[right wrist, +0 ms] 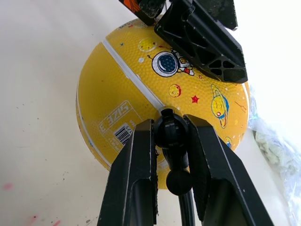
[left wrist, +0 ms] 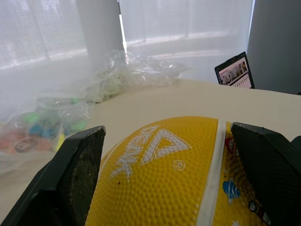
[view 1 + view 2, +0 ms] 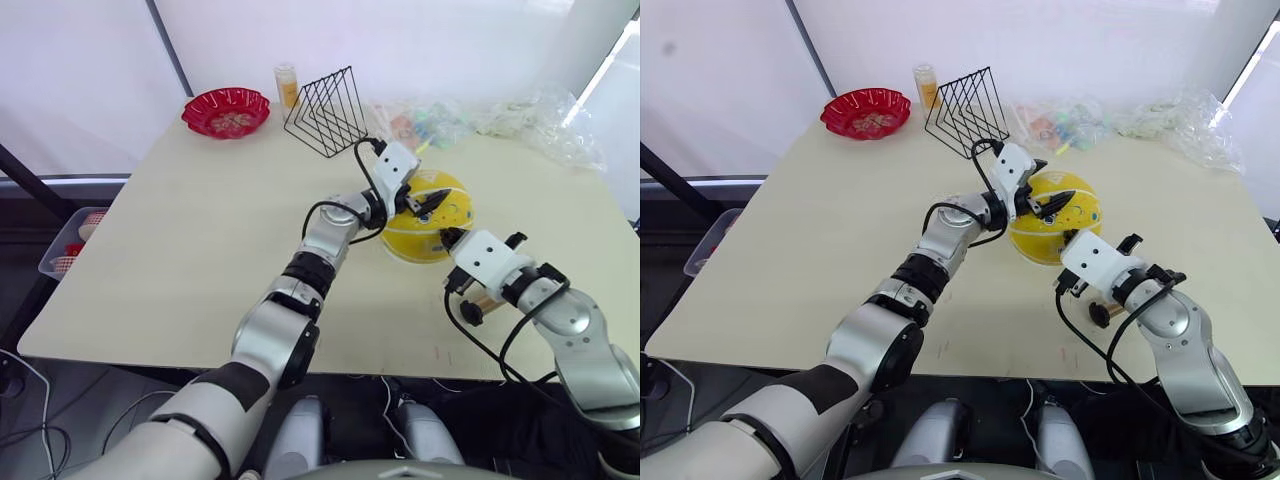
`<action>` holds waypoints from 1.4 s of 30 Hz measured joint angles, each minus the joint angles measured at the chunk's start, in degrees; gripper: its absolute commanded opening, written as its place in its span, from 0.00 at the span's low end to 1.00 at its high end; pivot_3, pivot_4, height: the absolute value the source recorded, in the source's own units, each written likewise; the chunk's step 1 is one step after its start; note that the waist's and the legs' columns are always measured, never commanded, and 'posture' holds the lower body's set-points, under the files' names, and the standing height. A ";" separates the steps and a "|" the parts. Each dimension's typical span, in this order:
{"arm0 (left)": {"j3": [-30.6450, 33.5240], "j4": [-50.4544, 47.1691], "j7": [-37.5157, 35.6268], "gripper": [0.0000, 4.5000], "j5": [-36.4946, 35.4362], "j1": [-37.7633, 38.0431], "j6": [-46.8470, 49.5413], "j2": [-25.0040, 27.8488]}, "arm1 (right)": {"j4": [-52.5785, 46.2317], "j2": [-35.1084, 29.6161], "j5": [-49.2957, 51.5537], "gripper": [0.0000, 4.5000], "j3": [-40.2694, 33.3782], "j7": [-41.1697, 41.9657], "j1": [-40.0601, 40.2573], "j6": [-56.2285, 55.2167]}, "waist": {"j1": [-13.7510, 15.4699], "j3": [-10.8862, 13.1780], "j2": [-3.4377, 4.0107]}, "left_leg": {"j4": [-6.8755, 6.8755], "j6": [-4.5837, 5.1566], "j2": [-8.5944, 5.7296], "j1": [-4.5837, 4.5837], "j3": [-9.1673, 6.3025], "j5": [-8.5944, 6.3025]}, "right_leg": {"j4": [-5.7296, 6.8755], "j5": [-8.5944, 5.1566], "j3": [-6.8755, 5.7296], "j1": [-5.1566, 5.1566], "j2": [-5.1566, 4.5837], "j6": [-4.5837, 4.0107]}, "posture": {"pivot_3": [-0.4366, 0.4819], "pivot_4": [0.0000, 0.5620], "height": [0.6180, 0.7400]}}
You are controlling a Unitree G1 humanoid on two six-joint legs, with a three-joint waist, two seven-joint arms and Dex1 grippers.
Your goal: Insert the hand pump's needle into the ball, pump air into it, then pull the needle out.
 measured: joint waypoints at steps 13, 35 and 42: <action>0.03 1.59 2.03 1.00 0.77 0.50 -0.04 0.81 | -5.31 -0.27 0.37 0.07 -1.32 1.07 1.83 -0.38 | -0.37 -0.84 -0.41 | 0.00 -0.02 0.07 0.94 0.00 -0.01 | -0.08 -0.30 -0.02 0.88 -0.01 0.02 | 0.48 0.27 1.00; 3.62 -5.75 -10.04 1.00 -4.60 2.12 -0.70 4.49 | 14.97 2.68 -2.15 0.07 -7.80 -9.90 6.01 -22.18 | -0.54 -0.57 -0.08 | -0.23 -0.02 0.02 -0.20 0.14 0.01 | -0.10 -0.01 0.15 -0.34 0.01 0.00 | 0.48 0.27 1.00; 4.60 -16.67 -15.77 1.00 -8.31 3.08 2.51 7.57 | 17.87 2.75 -2.13 0.07 -9.07 -11.26 4.36 -25.75 | -0.64 -0.40 0.10 | -0.27 -0.02 0.01 -0.20 0.16 0.01 | -0.12 -0.03 0.18 -0.35 0.01 0.02 | 0.48 0.27 1.00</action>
